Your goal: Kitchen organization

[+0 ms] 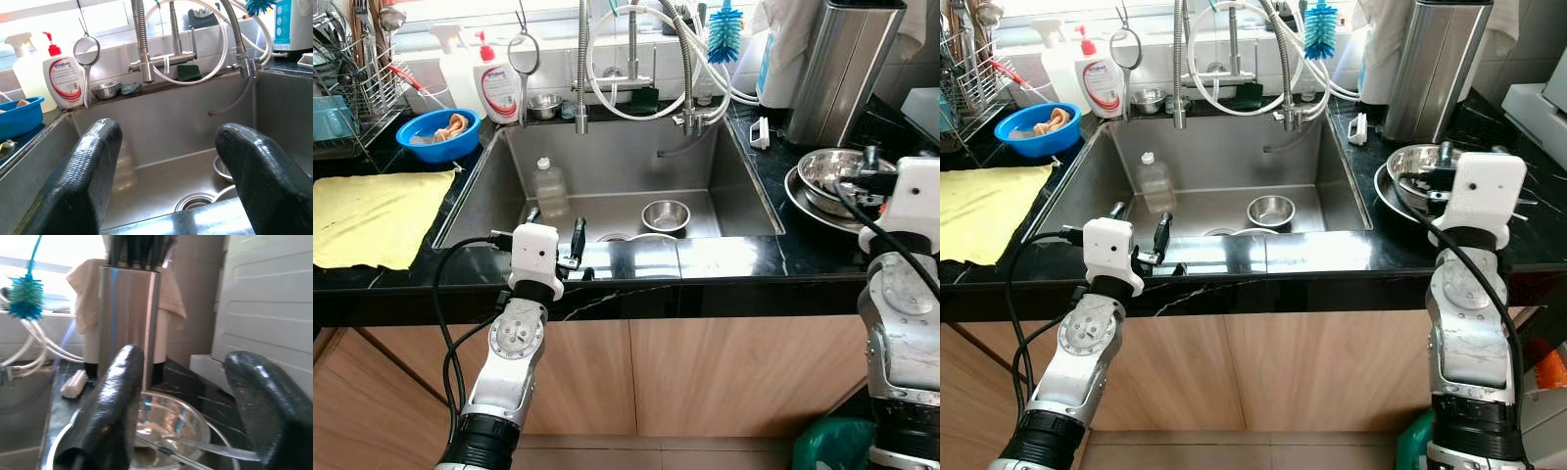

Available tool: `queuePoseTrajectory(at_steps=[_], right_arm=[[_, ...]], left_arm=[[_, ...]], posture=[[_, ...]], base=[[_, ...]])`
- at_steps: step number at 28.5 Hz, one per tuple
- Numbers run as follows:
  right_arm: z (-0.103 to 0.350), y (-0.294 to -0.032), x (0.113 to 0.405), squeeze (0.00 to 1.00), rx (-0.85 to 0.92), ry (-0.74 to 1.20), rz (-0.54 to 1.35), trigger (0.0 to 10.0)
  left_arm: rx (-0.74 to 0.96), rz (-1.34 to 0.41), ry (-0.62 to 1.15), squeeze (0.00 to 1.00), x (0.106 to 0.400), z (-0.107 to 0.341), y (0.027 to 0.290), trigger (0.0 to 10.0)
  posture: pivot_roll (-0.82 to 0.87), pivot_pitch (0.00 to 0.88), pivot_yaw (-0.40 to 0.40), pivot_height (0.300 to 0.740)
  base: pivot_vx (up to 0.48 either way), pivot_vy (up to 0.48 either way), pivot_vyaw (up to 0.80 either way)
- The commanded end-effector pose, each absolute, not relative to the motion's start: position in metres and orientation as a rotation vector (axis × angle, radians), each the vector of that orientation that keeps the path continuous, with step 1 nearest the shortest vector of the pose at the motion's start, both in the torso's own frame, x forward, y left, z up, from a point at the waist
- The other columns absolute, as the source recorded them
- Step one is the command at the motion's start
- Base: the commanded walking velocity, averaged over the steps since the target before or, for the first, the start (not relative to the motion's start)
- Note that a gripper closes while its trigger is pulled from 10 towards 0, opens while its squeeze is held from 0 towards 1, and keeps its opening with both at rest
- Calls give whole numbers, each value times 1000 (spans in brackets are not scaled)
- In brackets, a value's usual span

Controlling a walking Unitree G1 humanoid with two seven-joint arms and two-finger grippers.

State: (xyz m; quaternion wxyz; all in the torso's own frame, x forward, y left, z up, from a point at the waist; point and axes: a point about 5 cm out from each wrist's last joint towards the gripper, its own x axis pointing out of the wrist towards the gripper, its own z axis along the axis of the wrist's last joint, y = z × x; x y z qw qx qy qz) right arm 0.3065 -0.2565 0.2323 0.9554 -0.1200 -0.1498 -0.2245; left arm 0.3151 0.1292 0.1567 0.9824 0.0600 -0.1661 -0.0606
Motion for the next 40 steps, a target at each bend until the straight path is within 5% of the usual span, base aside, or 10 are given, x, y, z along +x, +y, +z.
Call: queuePoseTrajectory(at_steps=[1, 2, 12, 18, 40], right_arm=[[236, -256, 306, 941, -225, -303, -475, 10000], [233, -255, 306, 0, -195, -295, -479, 10000], [220, -263, 296, 0, -67, -260, -614, 10000], [231, -272, 280, 0, -141, -339, -735, 10000], [214, -255, 292, 0, 58, -244, -700, 10000]], left_arm=[[129, -117, -332, 0, 317, 157, 133, 10000], [131, -120, -331, 0, 317, 157, 133, 10000], [133, -130, -332, 0, 316, 158, 132, 10000], [131, -128, -321, 0, 315, 154, 132, 10000], [133, -122, -311, 0, 315, 152, 133, 10000]], posture=[[-144, 0, 89, 740], [-144, 0, 92, 740], [-139, 0, 93, 740], [-140, 0, 93, 740], [-133, 0, 91, 740]], base=[[0, 0, 0], [0, 0, 0], [0, 0, 0], [0, 0, 0], [0, 0, 0]])
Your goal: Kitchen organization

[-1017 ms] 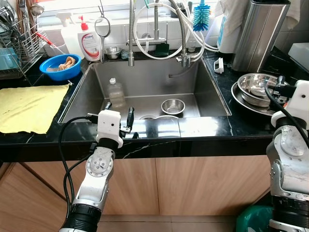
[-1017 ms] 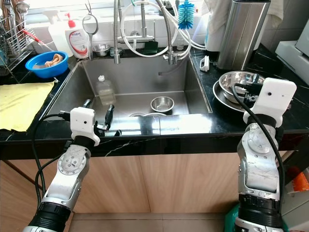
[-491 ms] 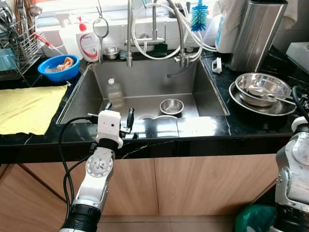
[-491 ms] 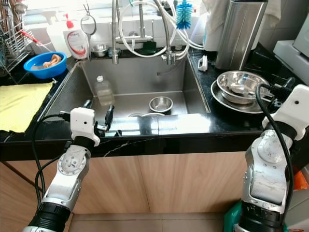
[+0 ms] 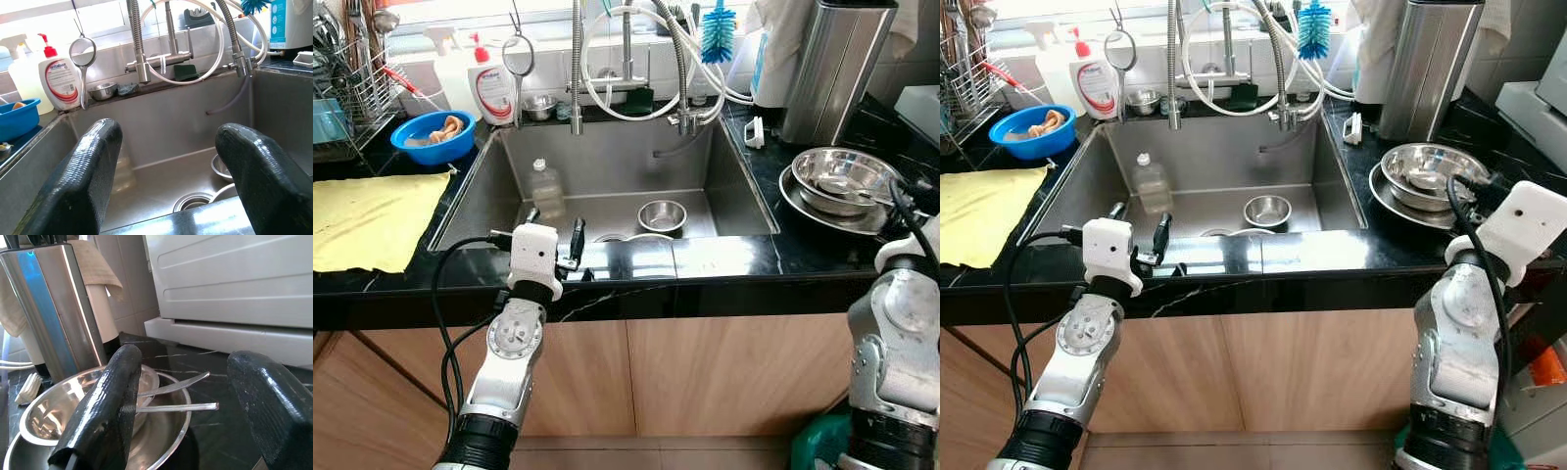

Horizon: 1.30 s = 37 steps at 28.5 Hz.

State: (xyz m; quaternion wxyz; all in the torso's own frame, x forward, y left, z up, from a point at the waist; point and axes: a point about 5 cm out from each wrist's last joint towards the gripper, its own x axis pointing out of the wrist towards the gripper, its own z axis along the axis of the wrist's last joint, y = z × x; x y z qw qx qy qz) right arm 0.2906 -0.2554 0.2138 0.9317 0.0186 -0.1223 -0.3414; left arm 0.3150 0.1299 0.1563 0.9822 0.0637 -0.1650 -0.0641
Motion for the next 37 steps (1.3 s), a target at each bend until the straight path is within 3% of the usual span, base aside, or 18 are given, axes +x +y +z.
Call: queuePoseTrajectory(at_steps=[1, 14, 37], right_arm=[[214, -255, 292, 0, 58, -243, -700, 10000], [202, -262, 288, 0, 141, -186, -774, 10000], [201, -263, 306, 0, 262, -176, -721, 10000]], left_arm=[[134, -122, -311, 0, 315, 152, 133, 10000], [135, -120, -309, 0, 315, 152, 134, 10000], [140, -119, -306, 0, 315, 152, 135, 10000]], posture=[[-133, 0, 91, 740], [-132, 0, 91, 740], [-121, 0, 94, 740]], base=[[0, 0, 0], [0, 0, 0], [0, 0, 0]])
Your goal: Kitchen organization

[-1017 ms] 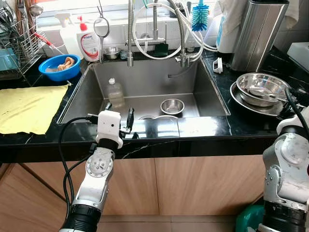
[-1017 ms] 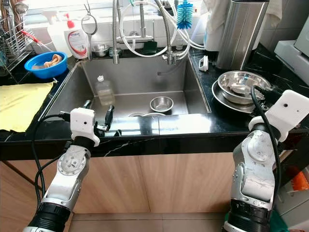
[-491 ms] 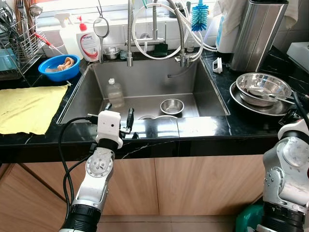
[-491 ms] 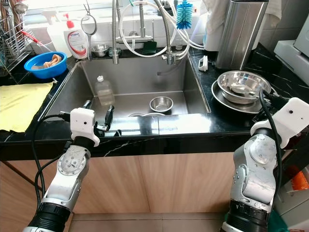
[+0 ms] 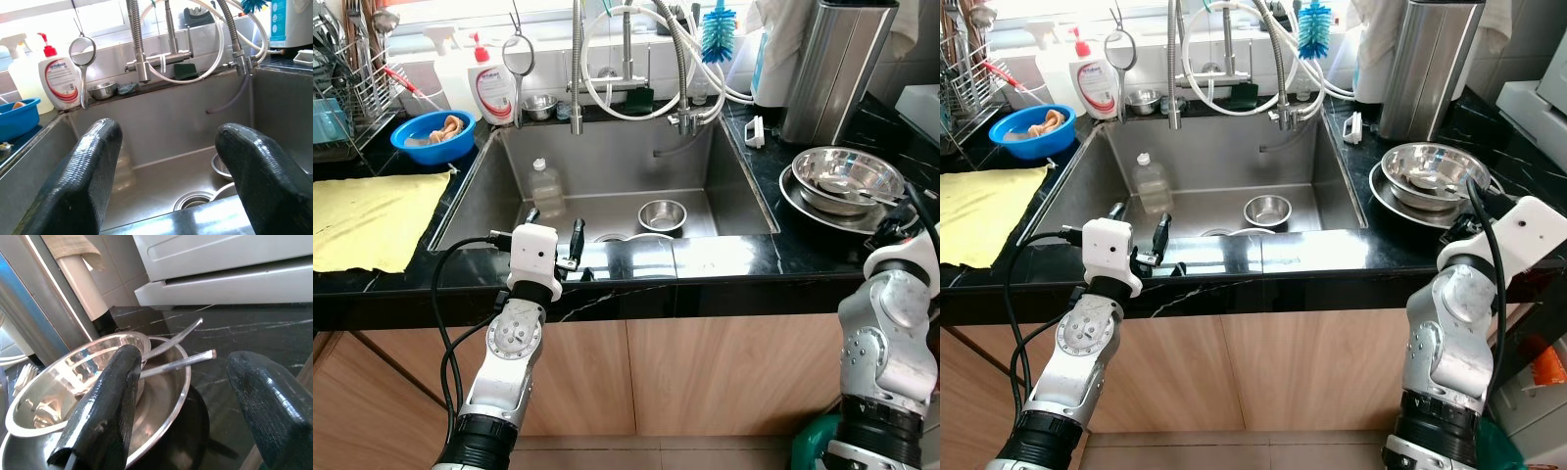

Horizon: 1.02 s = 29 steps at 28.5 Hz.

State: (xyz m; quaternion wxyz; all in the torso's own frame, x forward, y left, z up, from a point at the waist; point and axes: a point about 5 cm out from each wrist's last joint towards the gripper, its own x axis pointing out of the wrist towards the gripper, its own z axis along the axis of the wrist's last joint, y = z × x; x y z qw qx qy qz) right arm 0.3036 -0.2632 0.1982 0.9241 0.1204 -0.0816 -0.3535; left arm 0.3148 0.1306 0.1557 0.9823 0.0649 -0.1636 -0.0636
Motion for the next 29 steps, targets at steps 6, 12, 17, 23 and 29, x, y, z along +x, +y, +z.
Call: queuePoseTrajectory(at_steps=[6, 12, 17, 23, 29], right_arm=[[203, -268, 308, 0, 255, -191, -727, 8000], [203, -267, 308, 0, 261, -203, -718, 0], [201, -266, 309, 0, 263, -200, -715, 0], [200, -263, 310, 0, 271, -197, -709, 0], [200, -258, 313, 0, 284, -196, -691, 0]], left_arm=[[142, -120, -309, 0, 315, 153, 135, 10000], [143, -121, -309, 0, 315, 153, 135, 10000], [144, -120, -309, 0, 315, 153, 135, 10000], [143, -120, -309, 0, 315, 153, 135, 10000], [142, -122, -312, 0, 316, 155, 134, 10000]], posture=[[-121, 0, 96, 740], [-123, 0, 98, 740], [-120, 0, 97, 740], [-120, 0, 97, 740], [-121, 0, 97, 740]], base=[[0, 0, 0], [0, 0, 0], [0, 0, 0], [0, 0, 0], [0, 0, 0]])
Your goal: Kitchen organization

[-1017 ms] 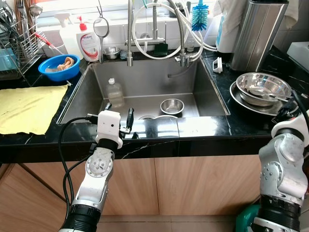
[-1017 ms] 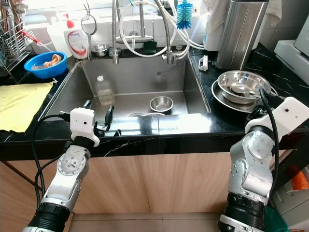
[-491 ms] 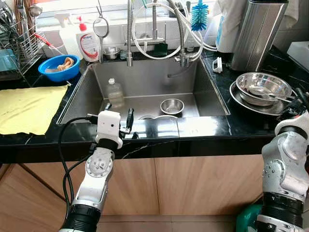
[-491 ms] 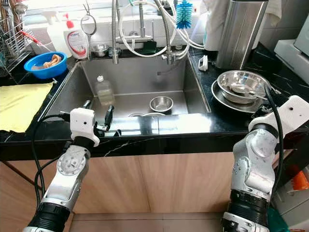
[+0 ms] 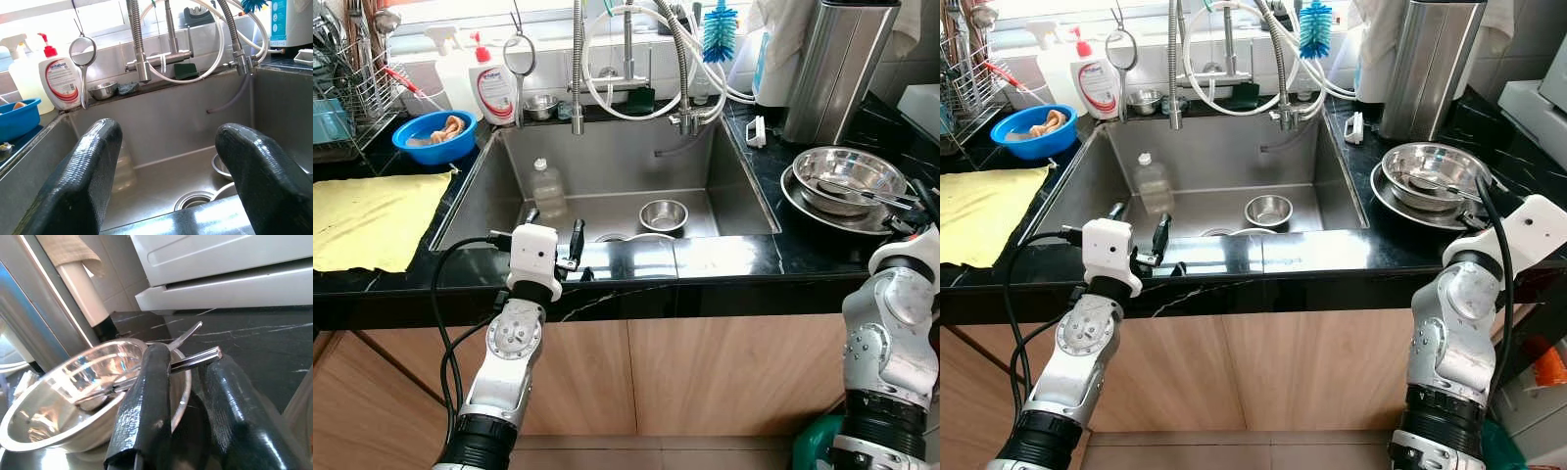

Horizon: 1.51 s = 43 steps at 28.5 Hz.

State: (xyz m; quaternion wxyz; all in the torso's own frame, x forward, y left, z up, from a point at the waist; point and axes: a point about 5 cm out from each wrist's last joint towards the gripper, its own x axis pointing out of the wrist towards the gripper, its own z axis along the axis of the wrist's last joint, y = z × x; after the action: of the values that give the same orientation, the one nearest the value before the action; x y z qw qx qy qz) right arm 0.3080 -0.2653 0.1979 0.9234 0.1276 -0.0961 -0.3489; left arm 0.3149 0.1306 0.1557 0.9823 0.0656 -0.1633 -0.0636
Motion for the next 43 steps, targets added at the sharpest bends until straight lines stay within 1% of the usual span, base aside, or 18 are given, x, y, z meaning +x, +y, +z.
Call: queuePoseTrajectory(at_steps=[1, 12, 17, 18, 20, 21, 30, 38, 41, 43], right_arm=[[200, -258, 313, 0, 284, -196, -691, 0], [201, -253, 316, 0, 296, -199, -654, 0], [209, -243, 321, 0, 296, -234, -574, 0], [215, -238, 322, 0, 272, -266, -538, 3529], [219, -235, 323, 0, 251, -287, -514, 3529], [224, -231, 323, 0, 232, -316, -492, 10000], [237, -216, 325, 0, 164, -376, -404, 10000], [261, -205, 325, 0, 17, -482, -303, 10000], [267, -196, 327, 0, -38, -508, -218, 10000], [267, -185, 330, 0, -21, -503, -92, 10000]], left_arm=[[142, -122, -312, 0, 316, 155, 134, 10000], [141, -122, -312, 0, 317, 154, 133, 10000], [142, -120, -315, 0, 317, 155, 134, 10000], [142, -120, -315, 0, 317, 155, 134, 10000], [142, -120, -315, 0, 317, 155, 134, 10000], [143, -120, -314, 0, 317, 155, 134, 10000], [141, -118, -316, 0, 317, 155, 134, 10000], [137, -117, -316, 0, 317, 155, 133, 10000], [136, -117, -316, 0, 317, 155, 133, 10000], [137, -117, -316, 0, 317, 155, 133, 10000]], posture=[[-121, 0, 97, 740], [-120, 0, 95, 740], [-121, 0, 97, 740], [-120, 0, 97, 740], [-120, 0, 97, 740], [-120, 0, 97, 740], [-122, 0, 95, 740], [-125, 0, 92, 740], [-124, 0, 92, 740], [-127, 0, 93, 740]], base=[[0, 0, 0], [0, 0, 0], [0, 0, 0], [0, 0, 0], [0, 0, 0], [0, 0, 0], [0, 0, 0], [0, 0, 0], [0, 0, 0], [0, 0, 0]])
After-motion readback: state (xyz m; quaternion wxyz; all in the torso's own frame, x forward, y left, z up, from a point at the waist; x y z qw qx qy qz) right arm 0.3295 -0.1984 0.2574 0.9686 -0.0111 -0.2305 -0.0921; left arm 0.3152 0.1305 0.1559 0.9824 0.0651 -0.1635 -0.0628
